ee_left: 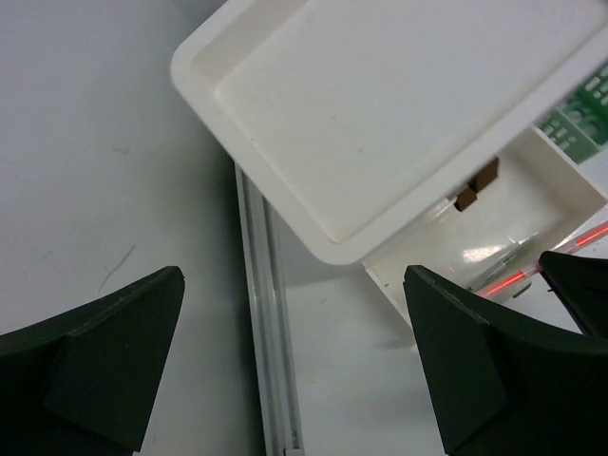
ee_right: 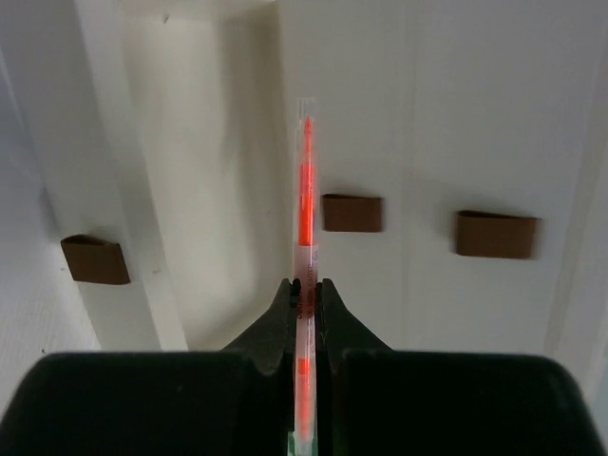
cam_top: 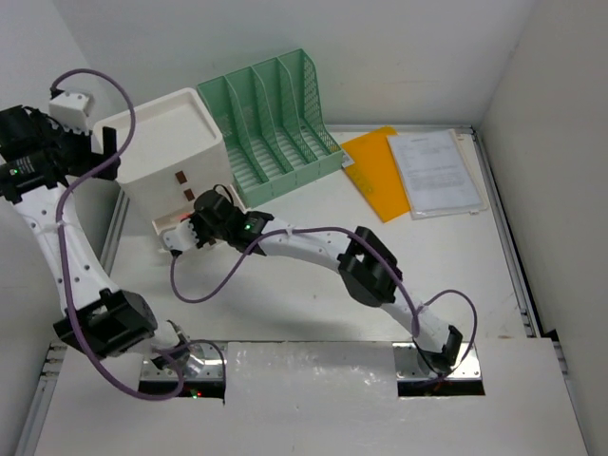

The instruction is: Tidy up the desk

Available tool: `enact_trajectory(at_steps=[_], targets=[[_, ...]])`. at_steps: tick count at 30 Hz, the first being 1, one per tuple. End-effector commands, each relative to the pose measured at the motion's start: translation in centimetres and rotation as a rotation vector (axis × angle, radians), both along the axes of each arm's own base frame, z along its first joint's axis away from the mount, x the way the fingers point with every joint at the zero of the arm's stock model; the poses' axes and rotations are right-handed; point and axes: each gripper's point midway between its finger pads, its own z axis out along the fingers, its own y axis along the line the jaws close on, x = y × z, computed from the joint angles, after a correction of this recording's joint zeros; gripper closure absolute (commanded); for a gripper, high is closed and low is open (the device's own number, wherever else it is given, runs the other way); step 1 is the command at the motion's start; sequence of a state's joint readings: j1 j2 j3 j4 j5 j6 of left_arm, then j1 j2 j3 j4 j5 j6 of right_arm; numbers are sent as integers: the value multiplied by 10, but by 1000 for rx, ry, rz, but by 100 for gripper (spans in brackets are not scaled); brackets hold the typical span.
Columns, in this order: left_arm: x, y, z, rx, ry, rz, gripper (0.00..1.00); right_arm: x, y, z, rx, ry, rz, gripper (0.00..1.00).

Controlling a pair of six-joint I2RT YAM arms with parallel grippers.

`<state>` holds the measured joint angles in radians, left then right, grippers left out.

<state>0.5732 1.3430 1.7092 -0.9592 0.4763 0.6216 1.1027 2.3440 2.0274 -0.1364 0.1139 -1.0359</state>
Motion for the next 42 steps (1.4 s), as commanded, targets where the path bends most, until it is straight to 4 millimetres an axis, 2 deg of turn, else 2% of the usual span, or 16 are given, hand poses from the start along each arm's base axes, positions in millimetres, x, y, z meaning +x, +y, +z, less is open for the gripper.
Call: enact_trajectory(at_steps=[1, 4, 8, 10, 13, 15, 16, 18, 19, 20, 22, 23, 29, 35, 39, 42], targets=[[24, 23, -1, -90, -28, 53, 0, 21, 16, -20, -9, -100, 108, 100], [42, 31, -9, -151, -19, 70, 0, 26, 24, -36, -2, -99, 115, 91], [63, 42, -12, -213, -33, 107, 0, 40, 30, -14, 120, -163, 55, 77], [72, 45, -15, -236, -45, 111, 0, 50, 29, 3, 182, -188, 13, 52], [78, 45, -18, -263, -43, 111, 0, 52, 23, 25, 233, -213, -26, 32], [79, 45, -20, -278, -44, 110, 0, 51, 17, 43, 301, -216, -48, 28], [81, 45, -19, -285, -48, 113, 0, 46, 11, 32, 296, -186, -58, 28], [83, 46, -17, -293, -61, 123, 0, 40, 2, 66, 382, -197, -75, 26], [84, 47, -16, -297, -66, 126, 0, 38, -9, 53, 394, -154, -128, 26], [85, 47, -14, -302, -74, 130, 0, 36, -19, 83, 482, -164, -165, 25], [89, 48, -12, -311, -88, 141, 0, 26, -38, 67, 564, -38, -263, 25], [90, 49, -14, -315, -87, 150, 0, 24, -53, 88, 649, -7, -326, 25], [112, 59, -52, -321, -42, 243, 0, -19, -73, 17, 836, 559, -487, 43], [126, 50, -93, -319, 46, 255, 0, -35, -77, -30, 982, 826, -597, 89], [127, 50, -119, -304, 72, 281, 3, -41, -67, -61, 1028, 951, -631, 99], [128, 49, -133, -323, 82, 287, 20, -37, -49, -76, 1048, 1009, -639, 100]])
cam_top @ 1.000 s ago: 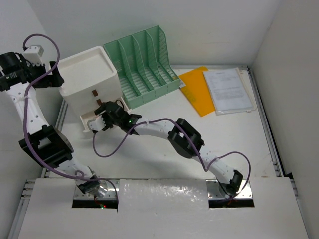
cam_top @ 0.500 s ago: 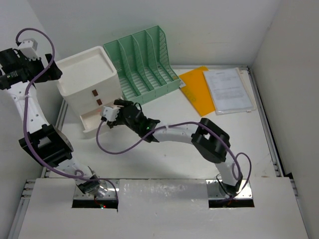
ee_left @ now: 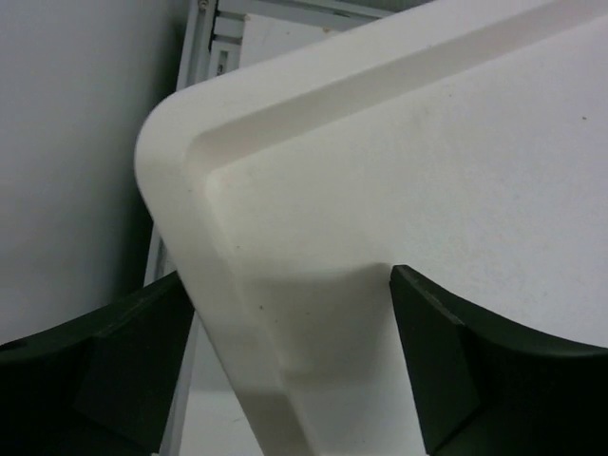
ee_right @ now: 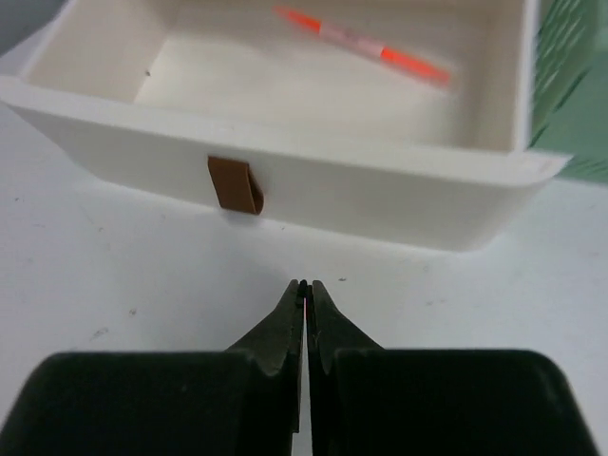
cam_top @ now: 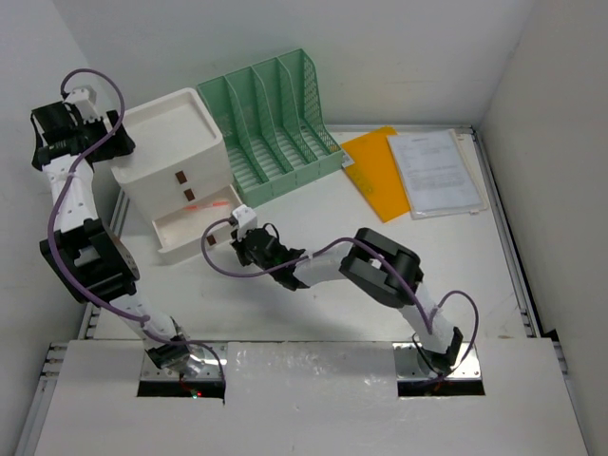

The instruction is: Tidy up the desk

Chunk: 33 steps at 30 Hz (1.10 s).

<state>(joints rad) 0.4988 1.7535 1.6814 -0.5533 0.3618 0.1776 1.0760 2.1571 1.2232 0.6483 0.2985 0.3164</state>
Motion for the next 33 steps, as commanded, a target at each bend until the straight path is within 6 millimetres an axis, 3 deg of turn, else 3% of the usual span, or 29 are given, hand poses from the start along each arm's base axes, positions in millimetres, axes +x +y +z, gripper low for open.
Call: enact_trajectory(at_steps=[1, 2, 4, 5, 7, 12, 13, 14, 19, 22, 23, 25, 27, 28, 29, 32, 33], targets=[[-2, 4, -24, 7, 38, 29, 24, 2, 33, 5, 187, 89, -10, 100], [-1, 2, -28, -3, 41, 25, 34, 5, 36, 0, 195, 94, -19, 100], [0, 0, -31, -16, 44, 23, 41, 17, 45, 1, 235, 89, -59, 100], [-1, -1, -34, -26, 51, 20, 44, 22, 44, -15, 226, 98, -82, 100], [-1, -3, -35, -27, 52, 13, 46, 32, 53, -10, 272, 97, -95, 100], [-3, -6, -38, -35, 64, -1, 64, 69, 61, 6, 363, 72, -132, 100], [-3, -6, -41, -39, 71, -6, 65, 73, 62, 2, 348, 85, -136, 100], [-3, -8, -42, -46, 73, -13, 72, 82, 64, 11, 368, 80, -142, 100], [-5, -17, -54, -88, 100, -49, 90, 104, 58, -6, 383, 120, -180, 100], [-5, -19, -60, -102, 111, -59, 94, 111, 58, -8, 386, 111, -190, 100], [-5, -20, -60, -105, 113, -61, 95, 118, 64, 3, 410, 97, -185, 100], [-4, -21, -61, -110, 112, -66, 95, 126, 76, 2, 418, 106, -174, 100], [-5, -21, -60, -109, 110, -65, 95, 131, 85, -2, 430, 123, -167, 100], [-4, -21, -58, -106, 106, -67, 95, 130, 90, -20, 420, 147, -150, 100], [-4, -21, -58, -106, 106, -66, 95, 136, 98, -4, 470, 138, -138, 100], [-6, -22, -58, -109, 105, -71, 95, 141, 104, -2, 503, 108, -134, 100], [-6, -23, -57, -108, 102, -75, 95, 144, 103, 7, 536, 78, -134, 100]])
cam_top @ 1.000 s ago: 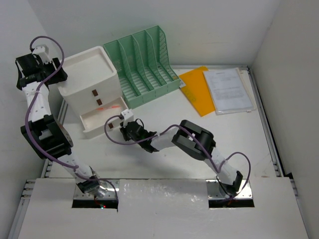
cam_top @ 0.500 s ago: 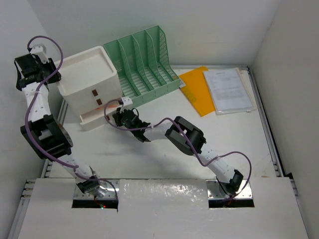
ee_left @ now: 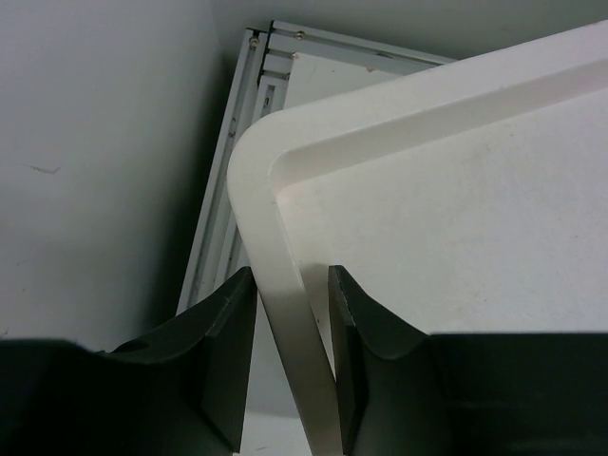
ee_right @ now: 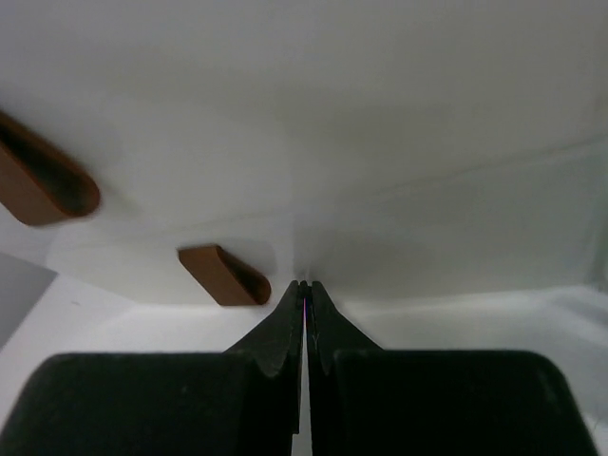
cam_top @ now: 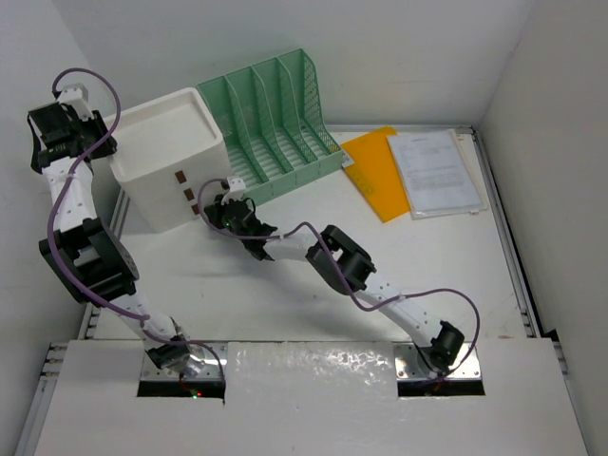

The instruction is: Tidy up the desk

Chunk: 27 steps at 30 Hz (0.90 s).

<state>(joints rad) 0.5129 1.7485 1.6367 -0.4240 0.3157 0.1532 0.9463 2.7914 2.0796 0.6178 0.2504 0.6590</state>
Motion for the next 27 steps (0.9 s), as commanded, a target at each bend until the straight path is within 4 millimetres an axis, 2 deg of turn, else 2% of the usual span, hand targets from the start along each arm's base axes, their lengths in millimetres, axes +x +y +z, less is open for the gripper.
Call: enact_trajectory(at_steps=[1, 5, 9, 10, 11, 12, 13, 14, 15, 16, 17, 18, 19, 20, 22, 23, 24, 25, 26, 27], targets=[[-15, -44, -62, -159, 169, -144, 95, 12, 5, 43, 124, -81, -27, 100], [-16, -45, -61, -154, 168, -149, 93, 8, 3, 67, 83, -163, -1, 100], [-18, -46, -58, -151, 164, -155, 75, -18, -6, 111, 75, -252, 101, 100], [-18, -46, -56, -151, 160, -156, 74, -30, -14, 96, 12, -249, 142, 98], [-18, -47, -56, -150, 159, -156, 69, -47, -15, 138, 29, -299, 222, 91], [-18, -47, -54, -152, 151, -158, 66, -56, -21, 148, 12, -312, 252, 86], [-18, -48, -53, -154, 147, -161, 63, -73, -33, 130, -57, -294, 307, 81], [-18, -48, -52, -156, 146, -161, 61, -85, -41, 135, -82, -294, 343, 76], [-17, -49, -49, -159, 138, -164, 56, -105, -52, 173, -81, -321, 404, 65], [-18, -49, -47, -158, 134, -164, 55, -120, -67, 157, -167, -330, 454, 59], [-17, -49, -44, -158, 129, -165, 52, -139, -84, 177, -219, -332, 506, 51], [-17, -49, -42, -158, 126, -165, 50, -146, -99, 169, -314, -343, 535, 31], [-17, -50, -39, -153, 120, -167, 49, -158, -122, 148, -438, -241, 568, 17], [-16, -49, -34, -149, 115, -166, 47, -148, -147, 175, -501, -261, 454, 14], [-17, -50, -26, -147, 101, -172, 44, -132, -196, 177, -647, -207, 277, 11], [-17, -51, -20, -145, 95, -176, 42, -120, -237, 170, -740, -134, 172, 10], [-17, -54, -17, -150, 89, -184, 41, -108, -280, 181, -764, -92, 17, 10], [-18, -55, -11, -148, 79, -189, 41, -101, -307, 180, -769, -40, -55, 15], [-19, -56, -7, -149, 74, -195, 40, -81, -362, 173, -785, 60, -185, 24], [-20, -58, -3, -149, 66, -201, 39, -76, -399, 173, -781, 114, -314, 38]])
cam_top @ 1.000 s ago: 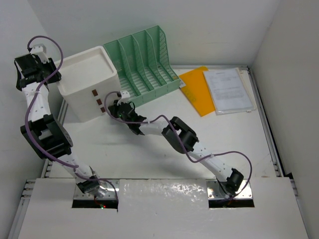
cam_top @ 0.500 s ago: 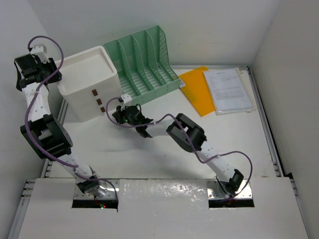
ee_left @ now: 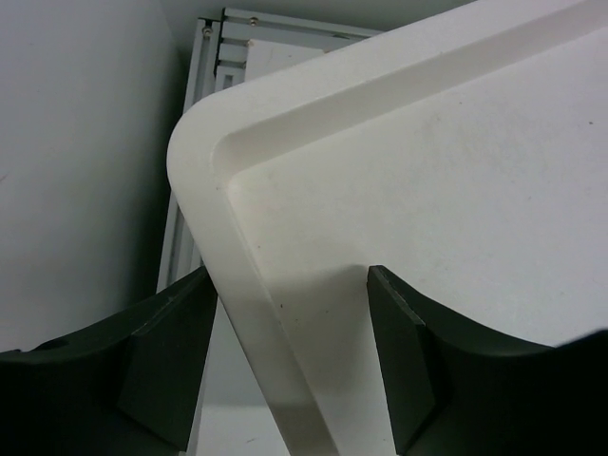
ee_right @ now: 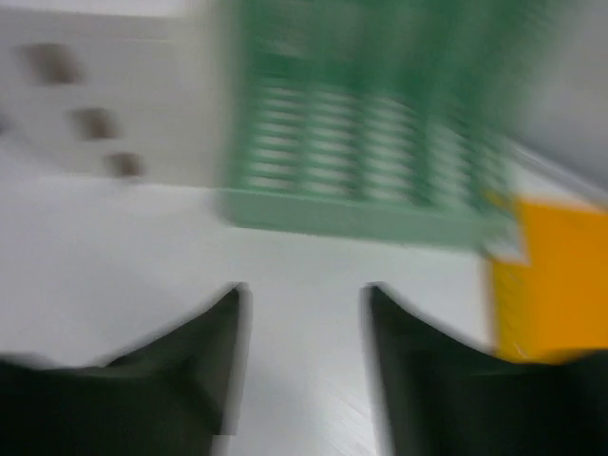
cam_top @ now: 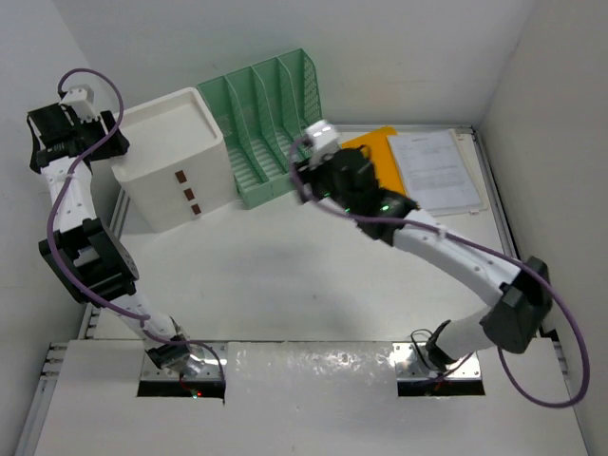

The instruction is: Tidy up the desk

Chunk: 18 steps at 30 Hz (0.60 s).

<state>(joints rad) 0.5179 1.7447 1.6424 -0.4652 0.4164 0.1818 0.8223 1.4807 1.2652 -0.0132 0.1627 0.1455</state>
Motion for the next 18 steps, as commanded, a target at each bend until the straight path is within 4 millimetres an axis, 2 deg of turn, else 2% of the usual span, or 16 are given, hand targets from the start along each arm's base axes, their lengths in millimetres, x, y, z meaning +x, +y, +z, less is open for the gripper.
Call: enact_trajectory(at_steps=[1, 2, 3, 4, 5, 6, 7, 8, 9, 10, 11, 13, 14, 16, 17, 18], targets=[[-20, -44, 4, -106, 55, -109, 39, 30, -176, -90, -299, 249, -549, 61], [-22, -46, 6, -107, 52, -117, 38, 40, -215, -92, -307, 265, -656, 66], [-24, -47, 9, -104, 48, -118, 38, 41, -236, -100, -340, 280, -699, 69], [-27, -49, 14, -97, 38, -123, 37, 43, -245, -111, -334, 319, -698, 69], [-31, -53, 20, -93, 30, -137, 36, 42, -244, -132, -152, 456, -616, 73], [-32, -54, 17, -94, 37, -141, 36, 45, -271, -146, -67, 496, -730, 77], [-36, -57, 21, -91, 33, -149, 36, 56, -246, -134, 182, 497, -573, 77], [-39, -59, 20, -88, 38, -160, 35, 42, -282, -170, 302, 586, -676, 66], [-41, -60, 21, -89, 38, -163, 35, 39, -296, -176, 462, 629, -772, 60], [-44, -62, 24, -82, 32, -169, 35, 47, -326, -172, 548, 557, -861, 56], [-46, -65, 23, -84, 35, -180, 35, 33, -334, -195, 585, 597, -921, 52], [-51, -70, 27, -81, 30, -193, 34, 34, -351, -199, 694, 581, -988, 43], [-53, -70, 29, -75, 26, -199, 34, 30, -353, -210, 705, 606, -1020, 37], [-55, -73, 35, -64, 15, -205, 34, 33, -365, -215, 729, 588, -1066, 34], [-57, -74, 36, -61, 12, -208, 33, 29, -366, -229, 768, 618, -1101, 34], [-58, -76, 39, -59, 6, -212, 33, 37, -376, -223, 822, 559, -1106, 34]])
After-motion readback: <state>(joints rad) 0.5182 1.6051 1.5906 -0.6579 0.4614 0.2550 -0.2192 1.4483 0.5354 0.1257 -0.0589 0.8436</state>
